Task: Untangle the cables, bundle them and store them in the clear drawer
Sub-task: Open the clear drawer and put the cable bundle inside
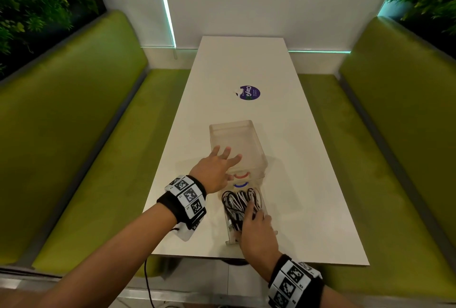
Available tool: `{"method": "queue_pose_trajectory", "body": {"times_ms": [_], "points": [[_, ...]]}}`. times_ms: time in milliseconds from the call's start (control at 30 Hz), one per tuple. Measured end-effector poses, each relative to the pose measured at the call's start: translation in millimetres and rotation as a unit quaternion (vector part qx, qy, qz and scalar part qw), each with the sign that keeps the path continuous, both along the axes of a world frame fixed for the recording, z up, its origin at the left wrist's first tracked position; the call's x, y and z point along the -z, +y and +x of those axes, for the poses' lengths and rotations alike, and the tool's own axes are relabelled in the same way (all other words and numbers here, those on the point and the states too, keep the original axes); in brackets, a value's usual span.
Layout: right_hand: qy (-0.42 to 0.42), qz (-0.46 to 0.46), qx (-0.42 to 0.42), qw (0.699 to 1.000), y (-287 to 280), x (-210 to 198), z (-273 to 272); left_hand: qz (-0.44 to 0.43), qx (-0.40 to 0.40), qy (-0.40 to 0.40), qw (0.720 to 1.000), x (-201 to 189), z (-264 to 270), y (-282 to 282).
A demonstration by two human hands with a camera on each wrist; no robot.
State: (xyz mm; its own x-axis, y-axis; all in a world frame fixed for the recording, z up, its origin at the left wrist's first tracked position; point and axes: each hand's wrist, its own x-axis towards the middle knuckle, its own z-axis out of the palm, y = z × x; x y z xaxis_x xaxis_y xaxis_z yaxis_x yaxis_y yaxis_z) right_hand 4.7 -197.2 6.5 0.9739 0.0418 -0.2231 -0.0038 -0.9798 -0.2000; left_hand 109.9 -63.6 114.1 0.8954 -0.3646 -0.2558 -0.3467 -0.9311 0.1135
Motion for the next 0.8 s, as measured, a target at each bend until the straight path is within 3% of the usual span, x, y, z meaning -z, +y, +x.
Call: {"method": "queue_pose_trajectory", "body": {"times_ms": [200, 300, 400, 533, 633, 800], "points": [[-0.093, 0.009, -0.104, 0.990, -19.6, 13.0, -2.4, -0.005, 0.006, -0.001, 1.000, 1.2, -0.6, 0.0], [-0.077, 0.008, -0.109, 0.991, -22.5, 14.3, 1.1, -0.001, 0.006, -0.003, 1.000, 0.2, 0.3, -0.1], [-0.105, -0.005, -0.170, 0.980, -21.8, 14.0, 7.1, 0.001, 0.007, 0.001, 1.000, -1.5, 1.3, 0.1], [-0.076, 0.017, -0.235, 0.969, -31.0, 22.8, 16.6, 0.006, 0.009, 0.005, 1.000, -1.7, 0.9, 0.9], [-0.059, 0.075, -0.252, 0.963, -44.9, 27.9, 26.7, 0.014, 0.012, 0.005, 1.000, -5.0, 0.6, 1.2], [-0.077, 0.072, -0.236, 0.966, -36.2, 27.3, 28.7, 0.009, 0.010, 0.009, 1.000, -7.9, 1.1, -1.5]]}}
